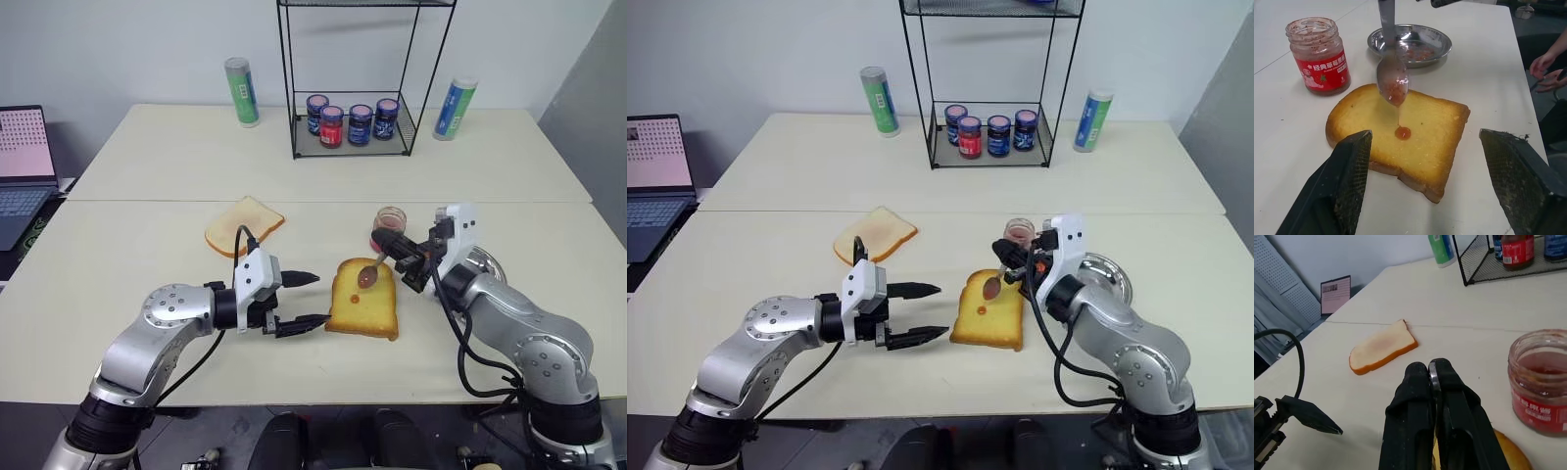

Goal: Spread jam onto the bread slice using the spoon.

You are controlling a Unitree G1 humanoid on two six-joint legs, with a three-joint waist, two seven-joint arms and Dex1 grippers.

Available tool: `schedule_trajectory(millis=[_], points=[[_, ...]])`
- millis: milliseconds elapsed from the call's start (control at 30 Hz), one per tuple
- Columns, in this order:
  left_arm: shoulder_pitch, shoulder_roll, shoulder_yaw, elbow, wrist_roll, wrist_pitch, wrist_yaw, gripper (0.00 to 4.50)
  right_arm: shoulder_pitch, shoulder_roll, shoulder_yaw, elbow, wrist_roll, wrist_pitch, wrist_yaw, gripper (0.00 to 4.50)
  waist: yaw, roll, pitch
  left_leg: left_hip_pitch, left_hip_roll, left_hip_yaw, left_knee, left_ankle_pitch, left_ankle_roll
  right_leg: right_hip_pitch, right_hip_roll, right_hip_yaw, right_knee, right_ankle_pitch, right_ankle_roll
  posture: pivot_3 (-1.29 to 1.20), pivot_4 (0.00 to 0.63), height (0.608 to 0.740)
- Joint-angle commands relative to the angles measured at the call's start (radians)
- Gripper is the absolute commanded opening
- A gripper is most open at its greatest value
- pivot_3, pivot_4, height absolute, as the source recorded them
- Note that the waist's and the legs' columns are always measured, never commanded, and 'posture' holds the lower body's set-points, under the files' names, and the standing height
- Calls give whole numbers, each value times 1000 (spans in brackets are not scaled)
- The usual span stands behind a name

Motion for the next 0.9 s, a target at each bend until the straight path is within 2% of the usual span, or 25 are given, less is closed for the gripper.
schedule_trajectory(millis=[33, 100, 267, 367, 767, 900], points=[[6, 7, 19, -41, -5, -16, 8, 3661, -28, -6, 7, -13, -42, -30, 52, 29, 0, 0, 0, 0, 0, 0, 0, 0, 0, 0, 0, 0, 0, 0, 0, 0, 150, 740], [6, 9, 23, -41, -5, -15, 10, 3661, -27, 17, -12, 1, -30, -20, 41, 29, 0, 0, 0, 0, 0, 0, 0, 0, 0, 0, 0, 0, 0, 0, 0, 0, 150, 740], [13, 14, 32, -41, -8, -12, 14, 3661, 35, 201, -180, 117, 342, 46, -236, 29, 0, -2, -1, 0, 0, 0, 0, 0, 0, 1, 0, 0, 1, 0, 0, 0, 150, 740], [17, 12, 27, -47, -10, -10, 20, 3661, 53, 248, -206, 165, 457, 53, -330, 29, -1, -2, -1, 0, 0, 0, 0, 0, 0, 1, -1, 0, 1, 0, 0, 0, 150, 740], [14, 8, 19, -51, -9, -5, 27, 3661, 104, 219, -207, 266, 435, 45, -306, 29, -1, -2, -1, 1, 0, 0, 0, 0, 0, 1, -1, 0, 1, 0, 0, 0, 150, 740], [12, 6, 16, -51, -8, -5, 26, 3661, 129, 94, -292, 269, 460, 61, -277, 29, 3, -2, -1, 1, 0, 0, 0, 0, 0, 1, -1, 0, 1, 0, 0, 0, 150, 740]])
